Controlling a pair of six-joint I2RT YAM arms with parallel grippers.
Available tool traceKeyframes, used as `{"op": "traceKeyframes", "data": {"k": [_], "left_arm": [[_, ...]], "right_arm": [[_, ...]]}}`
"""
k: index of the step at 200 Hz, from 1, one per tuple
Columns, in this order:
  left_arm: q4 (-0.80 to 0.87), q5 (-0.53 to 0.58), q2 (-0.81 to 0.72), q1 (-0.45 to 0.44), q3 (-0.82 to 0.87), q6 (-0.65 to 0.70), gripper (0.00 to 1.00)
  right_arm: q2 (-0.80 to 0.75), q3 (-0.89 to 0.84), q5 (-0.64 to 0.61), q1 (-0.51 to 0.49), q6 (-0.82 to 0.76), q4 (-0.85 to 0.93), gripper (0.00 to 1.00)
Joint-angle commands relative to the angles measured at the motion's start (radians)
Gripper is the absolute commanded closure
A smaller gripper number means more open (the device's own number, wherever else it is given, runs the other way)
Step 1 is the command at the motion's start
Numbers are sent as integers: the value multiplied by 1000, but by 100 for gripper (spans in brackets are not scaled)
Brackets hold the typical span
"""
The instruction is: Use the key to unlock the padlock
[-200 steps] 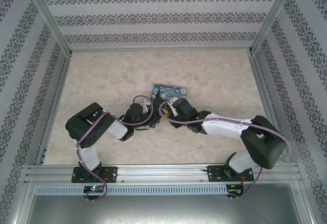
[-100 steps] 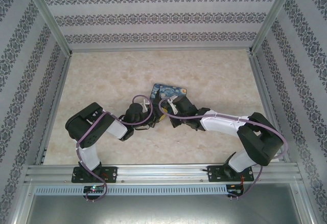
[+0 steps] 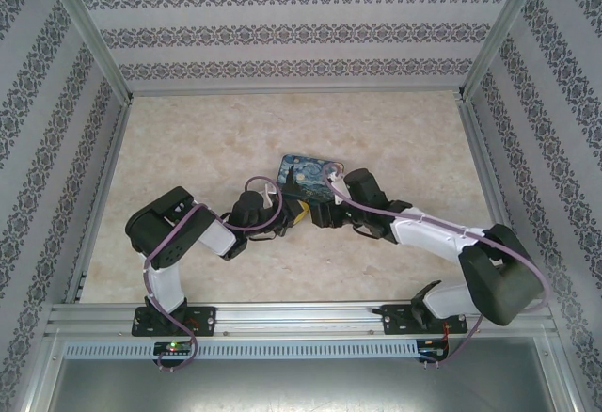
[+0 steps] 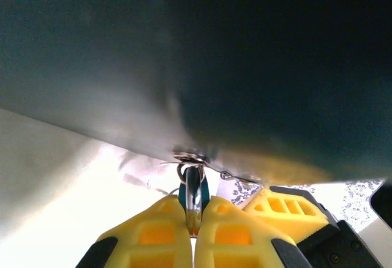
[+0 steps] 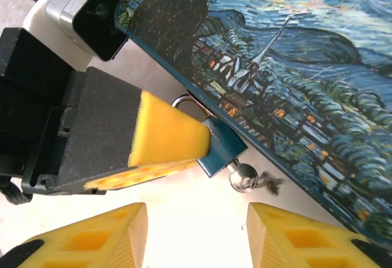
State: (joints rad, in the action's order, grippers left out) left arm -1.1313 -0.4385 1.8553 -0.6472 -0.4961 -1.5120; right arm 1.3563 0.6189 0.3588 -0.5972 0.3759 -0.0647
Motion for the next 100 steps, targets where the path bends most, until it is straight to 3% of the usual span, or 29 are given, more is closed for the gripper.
{"op": "traceKeyframes", "data": {"k": [1, 39, 81, 100], "left_arm": [[-43, -19, 11, -5, 0, 3, 100], [-35, -23, 10, -5, -4, 3, 100], [11, -27, 8, -5, 2, 36, 100], [38, -28, 7, -5, 8, 55, 87]], "right_arm": [[-34, -30, -28, 3, 25, -31, 52], [-27, -17, -79, -13, -7, 15, 52], [22, -1, -39, -10, 56, -28, 50], [52, 2, -28, -9, 93, -69, 45]]}}
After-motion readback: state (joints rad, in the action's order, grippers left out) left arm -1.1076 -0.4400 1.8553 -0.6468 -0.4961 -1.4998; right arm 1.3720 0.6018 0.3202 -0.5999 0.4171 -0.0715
